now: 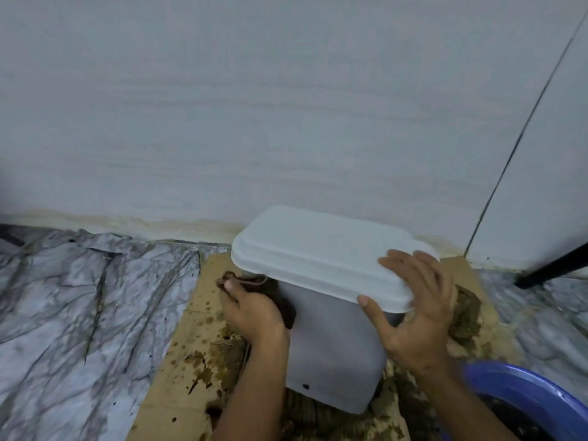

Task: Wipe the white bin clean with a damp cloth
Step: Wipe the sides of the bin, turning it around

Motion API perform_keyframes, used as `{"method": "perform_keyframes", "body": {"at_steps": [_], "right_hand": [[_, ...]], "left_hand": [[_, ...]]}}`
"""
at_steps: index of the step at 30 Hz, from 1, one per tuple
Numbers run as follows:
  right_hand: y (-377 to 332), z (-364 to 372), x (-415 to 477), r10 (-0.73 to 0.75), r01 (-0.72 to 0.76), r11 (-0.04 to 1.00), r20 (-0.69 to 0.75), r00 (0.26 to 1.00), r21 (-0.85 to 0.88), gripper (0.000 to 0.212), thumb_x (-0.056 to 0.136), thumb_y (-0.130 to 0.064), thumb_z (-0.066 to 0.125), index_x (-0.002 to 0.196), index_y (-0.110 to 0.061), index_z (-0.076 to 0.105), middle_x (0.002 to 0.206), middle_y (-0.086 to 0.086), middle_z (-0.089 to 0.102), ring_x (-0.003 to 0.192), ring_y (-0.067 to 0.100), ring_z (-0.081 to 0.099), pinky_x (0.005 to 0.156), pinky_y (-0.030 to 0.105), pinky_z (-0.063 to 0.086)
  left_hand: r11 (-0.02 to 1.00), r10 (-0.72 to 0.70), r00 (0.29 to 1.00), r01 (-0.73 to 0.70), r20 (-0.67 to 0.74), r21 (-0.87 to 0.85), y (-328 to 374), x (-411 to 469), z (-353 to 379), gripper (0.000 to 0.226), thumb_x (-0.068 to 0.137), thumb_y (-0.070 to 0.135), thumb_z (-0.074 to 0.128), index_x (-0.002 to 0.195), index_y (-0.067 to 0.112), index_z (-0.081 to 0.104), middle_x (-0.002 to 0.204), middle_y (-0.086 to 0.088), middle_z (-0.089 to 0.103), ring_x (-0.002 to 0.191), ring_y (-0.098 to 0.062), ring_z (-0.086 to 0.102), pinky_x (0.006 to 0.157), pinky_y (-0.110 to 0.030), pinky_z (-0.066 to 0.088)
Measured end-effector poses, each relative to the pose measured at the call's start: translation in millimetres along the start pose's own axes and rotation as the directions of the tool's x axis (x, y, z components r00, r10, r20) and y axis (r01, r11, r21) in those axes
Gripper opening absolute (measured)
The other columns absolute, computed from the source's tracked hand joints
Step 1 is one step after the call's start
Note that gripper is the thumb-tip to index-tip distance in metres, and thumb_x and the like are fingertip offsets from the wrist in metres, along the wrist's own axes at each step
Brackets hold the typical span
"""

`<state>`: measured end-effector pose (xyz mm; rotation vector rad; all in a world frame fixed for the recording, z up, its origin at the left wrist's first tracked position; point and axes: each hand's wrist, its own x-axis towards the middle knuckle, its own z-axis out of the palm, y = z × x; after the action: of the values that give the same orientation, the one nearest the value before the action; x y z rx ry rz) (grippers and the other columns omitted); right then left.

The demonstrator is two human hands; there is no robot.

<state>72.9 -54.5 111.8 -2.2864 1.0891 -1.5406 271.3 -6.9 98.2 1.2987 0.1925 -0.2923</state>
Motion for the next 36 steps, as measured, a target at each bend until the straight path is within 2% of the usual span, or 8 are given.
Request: {"method": "perform_keyframes", "body": {"at_steps": [2, 5, 10, 16, 18, 25, 29, 36], "right_hand": [[-11, -10, -9, -0.007, 0.008, 1.0, 0.016, 1.0, -0.019, 0.049, 0.077, -0.053, 0.07, 0.117, -0.024, 0.069, 0.129, -0.007, 0.064, 0.13, 0.024, 0.048, 0.107, 0.055, 0.036], [-29, -20, -11, 0.026, -0.025, 0.998, 0.014, 1.0, -0.065, 0.038, 0.081, -0.054, 0.061, 0.106, -0.028, 0.072, 0.118, -0.014, 0.066, 0.117, 0.014, 0.046, 0.098, 0.05, 0.035], [-41, -29, 21, 0.266, -0.205, 0.942, 0.214, 0.94, -0.267, 0.017, 0.084, -0.044, 0.066, 0.1, -0.038, 0.069, 0.115, -0.017, 0.063, 0.119, 0.018, 0.046, 0.098, 0.045, 0.033], [-14, -33, 72, 0.64, -0.682, 0.72, 0.5, 0.583, -0.127, 0.059, 0.081, -0.045, 0.078, 0.135, -0.032, 0.057, 0.144, -0.001, 0.053, 0.127, 0.026, 0.054, 0.105, 0.047, 0.047], [-9, -31, 72, 0.648, -0.691, 0.71, 0.511, 0.564, -0.138, 0.061, 0.076, -0.048, 0.081, 0.131, -0.028, 0.061, 0.136, 0.0, 0.061, 0.114, 0.025, 0.063, 0.098, 0.047, 0.053], [-47, -42, 63, 0.625, -0.687, 0.724, 0.481, 0.615, -0.062, 0.055, 0.064, -0.05, 0.09, 0.105, -0.022, 0.066, 0.106, -0.003, 0.067, 0.085, 0.01, 0.062, 0.072, 0.029, 0.052], [-74, -41, 32, 0.675, -0.683, 0.701, 0.497, 0.545, -0.203, 0.083, 0.053, -0.073, 0.083, 0.113, -0.028, 0.047, 0.1, -0.013, 0.059, 0.084, 0.008, 0.06, 0.061, 0.029, 0.045], [-69, -22, 40, 0.573, -0.721, 0.693, 0.607, 0.55, 0.0, 0.045, 0.069, -0.053, 0.083, 0.106, -0.035, 0.068, 0.102, -0.014, 0.073, 0.089, 0.009, 0.07, 0.084, 0.036, 0.059]], "left_hand": [[0.983, -0.118, 0.992, 0.111, -0.036, -0.145, 30, 1, -17, 0.04, 0.111, 0.032, 0.036, 0.132, 0.011, 0.063, 0.123, -0.008, 0.067, 0.113, -0.03, 0.065, 0.099, -0.046, 0.053], [0.981, 0.178, 0.978, -0.185, 0.106, 0.053, 55, -14, -32, 0.043, 0.111, 0.036, 0.035, 0.144, 0.018, 0.055, 0.139, -0.005, 0.061, 0.126, -0.024, 0.059, 0.109, -0.045, 0.047], [0.604, 0.528, 0.621, -0.754, 0.579, 0.257, 26, -33, -43, 0.055, 0.108, 0.044, 0.028, 0.157, 0.019, 0.035, 0.166, 0.009, 0.018, 0.156, -0.007, -0.001, 0.128, -0.038, 0.005], [0.883, 0.185, 0.929, -0.3, 0.319, 0.361, 32, -64, -46, 0.074, 0.103, 0.048, 0.032, 0.163, 0.019, 0.001, 0.17, 0.004, -0.015, 0.157, -0.018, -0.006, 0.126, -0.041, 0.018], [0.934, 0.076, 0.969, -0.152, 0.236, 0.325, 39, -72, -36, 0.072, 0.106, 0.043, 0.035, 0.163, 0.018, -0.001, 0.171, -0.002, -0.007, 0.157, -0.024, 0.005, 0.122, -0.04, 0.023], [0.903, 0.103, 0.973, -0.179, 0.208, 0.39, 48, -34, -18, 0.064, 0.107, 0.042, 0.042, 0.16, 0.012, 0.022, 0.162, -0.013, 0.032, 0.148, -0.035, 0.033, 0.118, -0.054, 0.035], [0.81, 0.084, 0.897, -0.315, 0.433, 0.495, 67, -1, -5, 0.047, 0.102, 0.044, 0.053, 0.141, 0.017, 0.053, 0.131, -0.008, 0.063, 0.12, -0.033, 0.059, 0.103, -0.051, 0.049], [0.859, -0.089, 0.866, -0.183, 0.492, 0.478, 72, 8, -13, 0.037, 0.095, 0.043, 0.065, 0.125, 0.023, 0.065, 0.109, -0.003, 0.072, 0.099, -0.027, 0.069, 0.093, -0.053, 0.056]]}}
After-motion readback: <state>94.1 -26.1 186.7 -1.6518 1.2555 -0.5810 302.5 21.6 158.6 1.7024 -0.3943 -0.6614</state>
